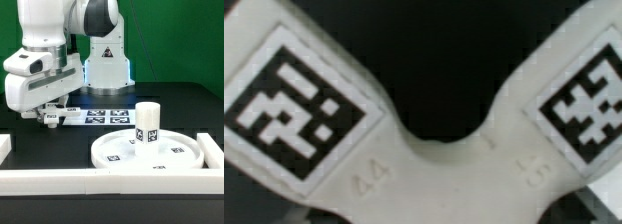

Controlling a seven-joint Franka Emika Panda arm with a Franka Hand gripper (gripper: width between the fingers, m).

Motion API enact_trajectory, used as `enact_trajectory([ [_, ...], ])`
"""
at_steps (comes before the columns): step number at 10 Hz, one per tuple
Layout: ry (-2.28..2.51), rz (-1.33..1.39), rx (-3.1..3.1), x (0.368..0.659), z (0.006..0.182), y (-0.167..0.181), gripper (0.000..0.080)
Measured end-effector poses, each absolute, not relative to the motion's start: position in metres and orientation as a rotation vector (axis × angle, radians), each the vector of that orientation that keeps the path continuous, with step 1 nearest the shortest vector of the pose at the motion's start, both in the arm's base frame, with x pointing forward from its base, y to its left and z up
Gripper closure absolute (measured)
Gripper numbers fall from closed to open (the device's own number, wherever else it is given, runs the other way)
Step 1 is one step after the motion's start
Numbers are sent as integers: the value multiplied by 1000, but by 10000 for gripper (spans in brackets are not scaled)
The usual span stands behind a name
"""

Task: Assemble round table

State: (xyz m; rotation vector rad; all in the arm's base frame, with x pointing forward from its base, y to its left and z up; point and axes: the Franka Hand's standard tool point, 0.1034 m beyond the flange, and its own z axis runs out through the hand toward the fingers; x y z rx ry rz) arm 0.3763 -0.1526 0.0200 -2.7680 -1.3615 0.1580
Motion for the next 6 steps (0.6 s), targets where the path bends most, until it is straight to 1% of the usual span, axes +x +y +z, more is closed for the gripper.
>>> enact_trajectory([
  [2, -1372, 163, -2755, 384, 25, -150, 344],
  [3, -1371, 155, -2757, 390, 32, -142, 344],
  [4, -1364, 149, -2759, 399, 41, -129, 344],
  [5, -1291, 168, -2778, 410, 51, -108, 343],
  [6, -1261, 177, -2784, 427, 61, -87, 343],
])
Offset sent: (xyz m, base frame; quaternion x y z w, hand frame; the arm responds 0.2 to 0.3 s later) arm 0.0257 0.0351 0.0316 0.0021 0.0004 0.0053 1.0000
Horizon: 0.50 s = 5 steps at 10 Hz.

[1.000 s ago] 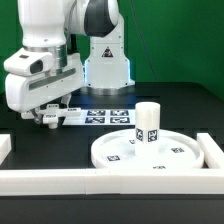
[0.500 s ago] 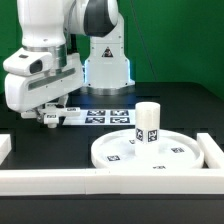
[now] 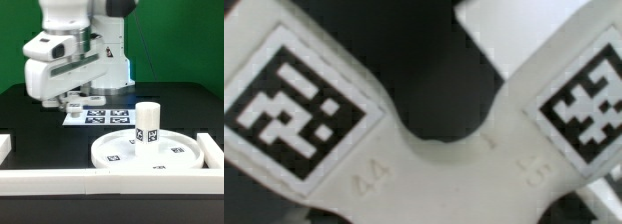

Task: Assemble round table

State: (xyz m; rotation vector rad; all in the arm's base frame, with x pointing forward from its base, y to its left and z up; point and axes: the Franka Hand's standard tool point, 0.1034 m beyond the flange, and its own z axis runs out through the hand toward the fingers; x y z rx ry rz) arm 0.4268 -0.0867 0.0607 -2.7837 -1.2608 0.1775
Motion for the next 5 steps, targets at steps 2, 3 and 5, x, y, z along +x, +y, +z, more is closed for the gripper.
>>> enact_trajectory([
  [2, -1176, 154, -2835, 460, 75, -57, 343],
  [3, -1162, 140, -2848, 473, 77, -49, 343],
  [5, -1182, 144, -2836, 470, 74, -50, 343],
])
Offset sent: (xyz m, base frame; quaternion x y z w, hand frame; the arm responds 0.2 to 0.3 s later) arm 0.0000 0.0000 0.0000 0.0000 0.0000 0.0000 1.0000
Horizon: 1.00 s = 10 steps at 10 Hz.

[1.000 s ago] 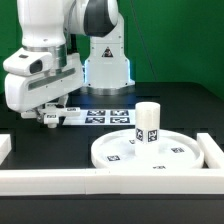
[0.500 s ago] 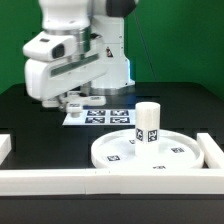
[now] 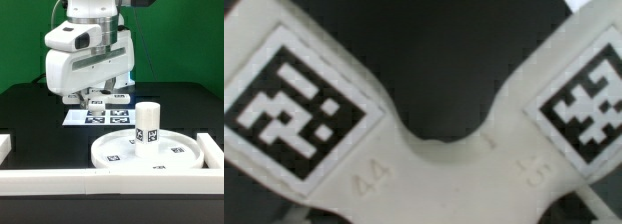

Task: Assemble round table

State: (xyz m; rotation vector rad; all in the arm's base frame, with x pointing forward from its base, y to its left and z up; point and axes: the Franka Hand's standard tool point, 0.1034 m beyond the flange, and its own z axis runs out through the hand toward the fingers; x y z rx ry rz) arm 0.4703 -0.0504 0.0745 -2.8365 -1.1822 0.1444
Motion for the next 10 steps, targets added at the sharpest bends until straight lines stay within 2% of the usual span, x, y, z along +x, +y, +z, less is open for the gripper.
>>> enact_trajectory([
  [2, -1194, 145, -2834, 470, 77, -48, 343],
  [4, -1176, 167, -2828, 479, 95, -29, 343],
  [7, -1184, 149, -2818, 511, 119, 3, 343],
  [10, -1199, 151, -2810, 510, 117, 2, 343],
])
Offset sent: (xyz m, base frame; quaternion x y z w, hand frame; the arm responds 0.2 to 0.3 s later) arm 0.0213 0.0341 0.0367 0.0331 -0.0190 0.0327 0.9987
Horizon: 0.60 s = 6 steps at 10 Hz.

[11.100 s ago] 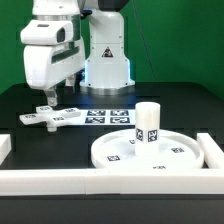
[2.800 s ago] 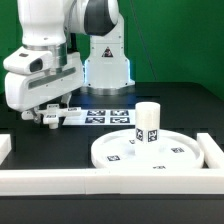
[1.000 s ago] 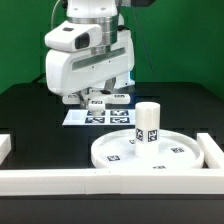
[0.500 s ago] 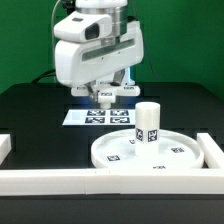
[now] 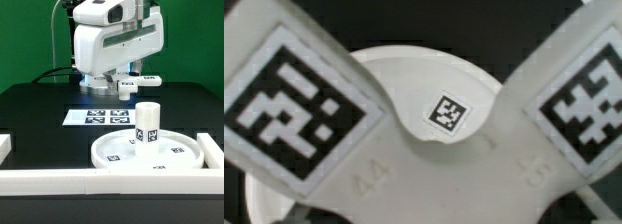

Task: Assemble round table

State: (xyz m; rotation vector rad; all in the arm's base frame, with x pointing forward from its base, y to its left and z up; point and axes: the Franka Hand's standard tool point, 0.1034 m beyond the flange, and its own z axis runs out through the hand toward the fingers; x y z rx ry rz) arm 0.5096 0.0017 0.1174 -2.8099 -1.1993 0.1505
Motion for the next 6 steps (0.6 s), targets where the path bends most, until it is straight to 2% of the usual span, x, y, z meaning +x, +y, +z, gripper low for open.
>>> enact_trajectory([
  [1, -1231, 160, -2778, 508, 116, 0, 343],
  [4, -1285, 138, -2741, 548, 142, 19, 341],
  [6, -1293, 128, -2740, 554, 144, 22, 341],
])
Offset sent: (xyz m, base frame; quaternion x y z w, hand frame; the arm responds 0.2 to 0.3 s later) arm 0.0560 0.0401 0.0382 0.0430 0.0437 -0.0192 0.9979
